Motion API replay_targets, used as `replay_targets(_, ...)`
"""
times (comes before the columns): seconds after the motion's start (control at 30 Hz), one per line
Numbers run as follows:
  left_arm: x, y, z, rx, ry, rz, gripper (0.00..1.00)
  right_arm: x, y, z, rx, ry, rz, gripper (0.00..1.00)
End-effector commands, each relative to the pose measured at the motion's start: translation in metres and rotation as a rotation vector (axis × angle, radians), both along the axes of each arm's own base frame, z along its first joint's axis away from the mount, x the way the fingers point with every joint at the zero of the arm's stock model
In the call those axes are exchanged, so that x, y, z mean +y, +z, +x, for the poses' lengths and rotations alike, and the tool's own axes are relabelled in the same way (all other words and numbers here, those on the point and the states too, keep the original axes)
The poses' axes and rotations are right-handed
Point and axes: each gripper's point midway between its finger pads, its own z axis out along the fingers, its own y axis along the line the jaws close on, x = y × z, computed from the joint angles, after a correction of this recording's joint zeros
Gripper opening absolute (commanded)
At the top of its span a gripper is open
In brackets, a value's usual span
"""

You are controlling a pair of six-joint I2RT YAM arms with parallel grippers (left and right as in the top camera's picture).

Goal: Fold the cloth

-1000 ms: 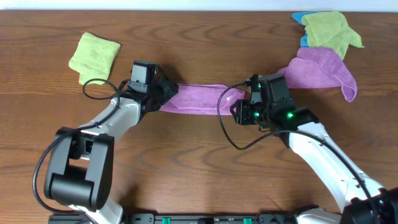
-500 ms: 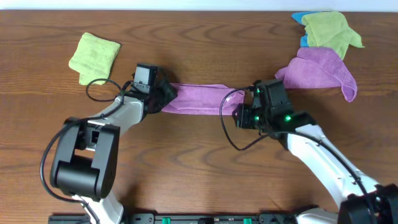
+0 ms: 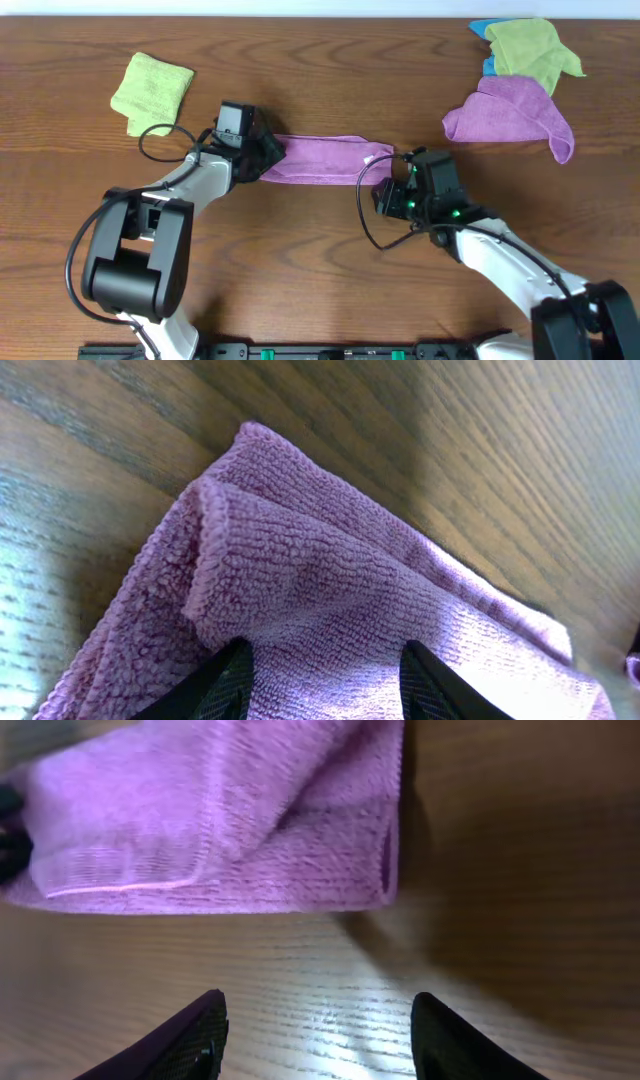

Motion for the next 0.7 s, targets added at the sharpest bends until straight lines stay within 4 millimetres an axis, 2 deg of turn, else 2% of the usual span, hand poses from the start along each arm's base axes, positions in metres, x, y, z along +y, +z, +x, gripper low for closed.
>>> replay_targets(0.0,-0.01,-0.017,-0.015,0.055,-0.044,0.029,0.47,-0.003,-0.017,-0.004,0.068,-0.089,0.035,0.59)
replay_targets(0.13,-0.024,-0.018,-0.021,0.055,-0.079,0.033,0.46,-0.001,-0.025,0.004,0.074,-0.133,0.065,0.59)
replay_targets(0.27,-0.029,-0.019,-0.026,0.072,-0.084,0.031,0.44,0.001,-0.03,0.012,0.067,-0.174,0.089,0.58)
replay_targets(0.47,-0.026,-0.024,-0.037,0.124,-0.078,0.042,0.4,-0.015,-0.033,0.019,0.044,-0.253,0.034,0.59)
replay_targets(0.67,-0.026,-0.025,-0.04,0.136,-0.08,0.043,0.37,-0.027,-0.037,0.018,0.05,-0.32,-0.008,0.6)
